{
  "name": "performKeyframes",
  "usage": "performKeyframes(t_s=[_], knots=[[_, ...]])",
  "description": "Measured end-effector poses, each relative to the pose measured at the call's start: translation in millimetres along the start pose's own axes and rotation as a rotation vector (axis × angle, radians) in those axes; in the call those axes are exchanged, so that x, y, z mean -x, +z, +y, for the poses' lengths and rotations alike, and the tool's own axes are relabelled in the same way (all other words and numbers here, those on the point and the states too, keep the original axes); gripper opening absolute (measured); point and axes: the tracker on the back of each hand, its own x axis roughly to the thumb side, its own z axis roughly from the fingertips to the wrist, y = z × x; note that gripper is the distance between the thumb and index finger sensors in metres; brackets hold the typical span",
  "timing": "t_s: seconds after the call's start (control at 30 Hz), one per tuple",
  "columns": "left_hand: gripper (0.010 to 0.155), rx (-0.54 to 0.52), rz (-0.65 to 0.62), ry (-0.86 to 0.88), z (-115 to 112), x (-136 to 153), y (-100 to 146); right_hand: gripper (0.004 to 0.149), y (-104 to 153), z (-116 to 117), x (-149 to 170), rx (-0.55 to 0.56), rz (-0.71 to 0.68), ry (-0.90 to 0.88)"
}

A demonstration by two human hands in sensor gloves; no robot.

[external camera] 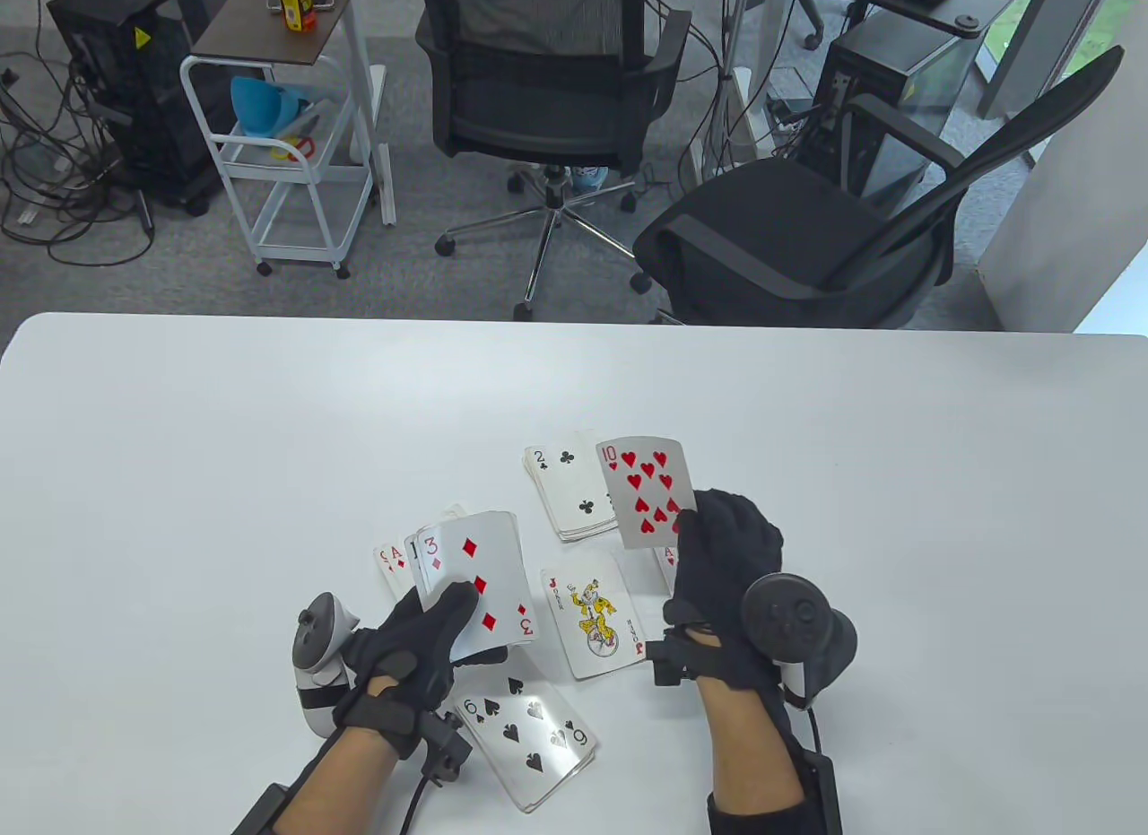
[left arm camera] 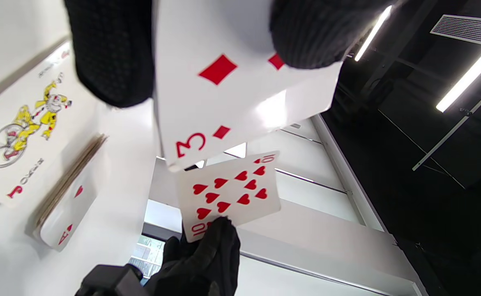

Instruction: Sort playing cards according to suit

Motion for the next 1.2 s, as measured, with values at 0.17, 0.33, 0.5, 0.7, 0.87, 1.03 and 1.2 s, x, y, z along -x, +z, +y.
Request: performKeyframes(t_s=[0.17, 0.33, 0.5, 0.7, 0.87, 1.03, 1.2], knots=[[0.048, -0.002, 0.0, -0.005, 0, 0, 0, 0.037, -14, -15, 29, -0.153, 0.182, 0.193], [0.048, 0.013, 0.007, -0.011, -4, 2, -1, 0.037, -18, -6, 55, -0.368, 0.346, 0.275], [0.048, 0.011, 0.008, -0.016, -4, 2, 0, 0.037, -17, 14, 67, -0.474, 0.405, 0.39], [0.048, 0.005, 0.013, -0.02, -3, 2, 0, 0.042, -13, 37, 73, -0.499, 0.442, 0.598], [0.048, 0.004, 0.01, -0.02, -2, 0, 0, 0.056, -14, 38, 75, -0.484, 0.447, 0.624], [0.048, 0.008, 0.009, -0.026, -3, 1, 0, 0.053, -12, 31, 54, -0.386, 0.323, 0.525], [0.049, -0.001, 0.009, -0.037, -2, 1, 0, 0.05, -4, 33, 25, -0.328, 0.172, 0.402]])
